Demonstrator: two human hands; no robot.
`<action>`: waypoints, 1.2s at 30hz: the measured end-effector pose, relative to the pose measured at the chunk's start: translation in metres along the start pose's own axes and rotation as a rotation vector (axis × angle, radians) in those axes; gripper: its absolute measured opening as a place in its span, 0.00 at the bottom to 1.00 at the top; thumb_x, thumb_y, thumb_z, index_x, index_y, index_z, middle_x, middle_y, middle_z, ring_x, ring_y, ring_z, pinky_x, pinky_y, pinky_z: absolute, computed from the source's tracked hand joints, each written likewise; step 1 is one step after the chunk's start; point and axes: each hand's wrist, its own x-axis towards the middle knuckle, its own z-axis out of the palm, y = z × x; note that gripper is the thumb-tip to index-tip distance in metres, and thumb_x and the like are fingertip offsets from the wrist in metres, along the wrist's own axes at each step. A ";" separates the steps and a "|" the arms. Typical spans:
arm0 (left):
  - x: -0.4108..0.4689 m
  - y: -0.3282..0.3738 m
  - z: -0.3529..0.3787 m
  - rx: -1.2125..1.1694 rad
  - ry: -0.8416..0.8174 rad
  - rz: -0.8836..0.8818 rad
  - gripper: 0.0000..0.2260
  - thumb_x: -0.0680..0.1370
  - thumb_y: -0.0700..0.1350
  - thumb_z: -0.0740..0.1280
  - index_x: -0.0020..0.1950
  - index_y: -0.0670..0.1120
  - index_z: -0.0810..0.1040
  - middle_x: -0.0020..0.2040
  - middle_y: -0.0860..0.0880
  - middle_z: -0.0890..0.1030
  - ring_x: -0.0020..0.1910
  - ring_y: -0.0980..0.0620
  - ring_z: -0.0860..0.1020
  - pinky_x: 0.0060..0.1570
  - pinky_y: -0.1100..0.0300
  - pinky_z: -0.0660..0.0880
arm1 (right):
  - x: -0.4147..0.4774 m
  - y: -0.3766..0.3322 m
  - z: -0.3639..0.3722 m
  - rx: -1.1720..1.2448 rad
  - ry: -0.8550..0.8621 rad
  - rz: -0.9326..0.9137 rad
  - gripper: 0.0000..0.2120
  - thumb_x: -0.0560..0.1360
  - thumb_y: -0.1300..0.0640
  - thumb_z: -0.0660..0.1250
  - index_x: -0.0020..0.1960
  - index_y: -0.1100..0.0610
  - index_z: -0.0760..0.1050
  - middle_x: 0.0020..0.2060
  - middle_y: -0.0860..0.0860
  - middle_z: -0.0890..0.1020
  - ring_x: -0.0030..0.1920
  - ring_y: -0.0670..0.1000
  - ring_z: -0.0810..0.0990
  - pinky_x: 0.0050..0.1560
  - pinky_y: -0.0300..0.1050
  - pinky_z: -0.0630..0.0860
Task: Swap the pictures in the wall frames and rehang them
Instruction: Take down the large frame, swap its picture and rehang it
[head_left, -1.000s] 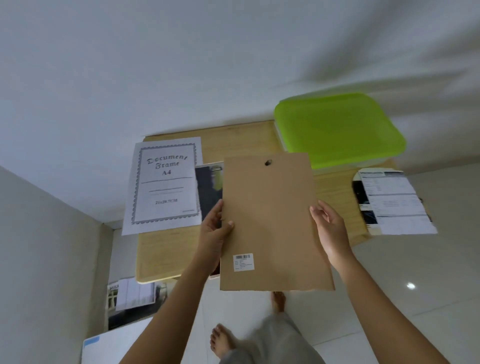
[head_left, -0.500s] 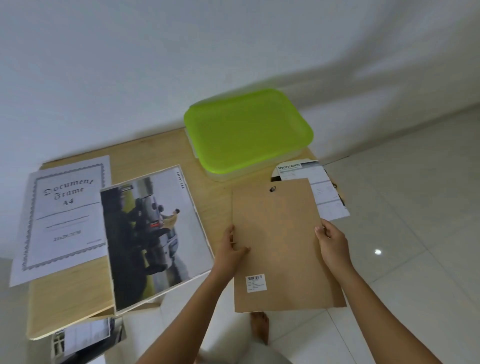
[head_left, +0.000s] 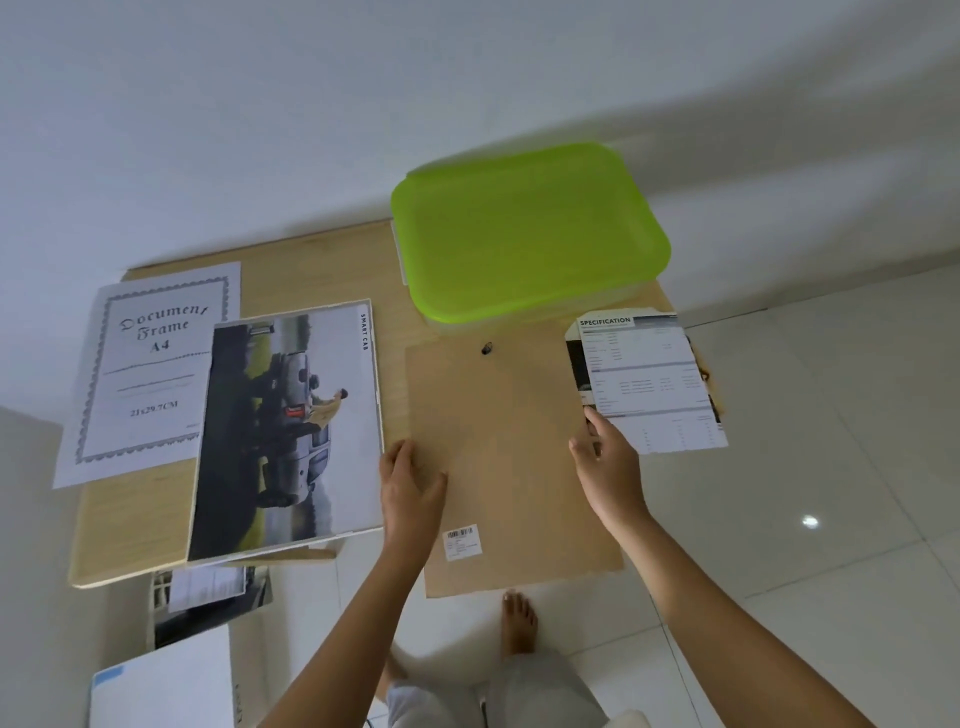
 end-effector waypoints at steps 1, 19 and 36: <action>0.000 -0.002 0.000 0.022 0.007 0.002 0.26 0.76 0.41 0.66 0.71 0.40 0.62 0.70 0.46 0.63 0.67 0.47 0.66 0.68 0.55 0.64 | 0.000 0.000 0.002 -0.040 -0.017 -0.015 0.22 0.78 0.60 0.60 0.71 0.59 0.63 0.68 0.55 0.70 0.68 0.52 0.68 0.68 0.47 0.66; 0.000 -0.014 0.021 0.699 -0.173 0.327 0.36 0.73 0.63 0.35 0.76 0.44 0.43 0.77 0.43 0.41 0.74 0.41 0.37 0.69 0.52 0.35 | -0.007 0.010 0.042 -0.663 -0.192 -0.350 0.26 0.78 0.51 0.59 0.73 0.55 0.57 0.74 0.56 0.55 0.74 0.56 0.51 0.72 0.51 0.60; 0.027 -0.078 -0.129 0.405 0.104 0.125 0.28 0.80 0.55 0.54 0.76 0.47 0.51 0.77 0.46 0.48 0.76 0.46 0.47 0.72 0.48 0.57 | -0.077 -0.074 0.165 -0.423 -0.255 -0.377 0.28 0.80 0.52 0.56 0.76 0.56 0.49 0.76 0.52 0.51 0.75 0.49 0.47 0.70 0.36 0.45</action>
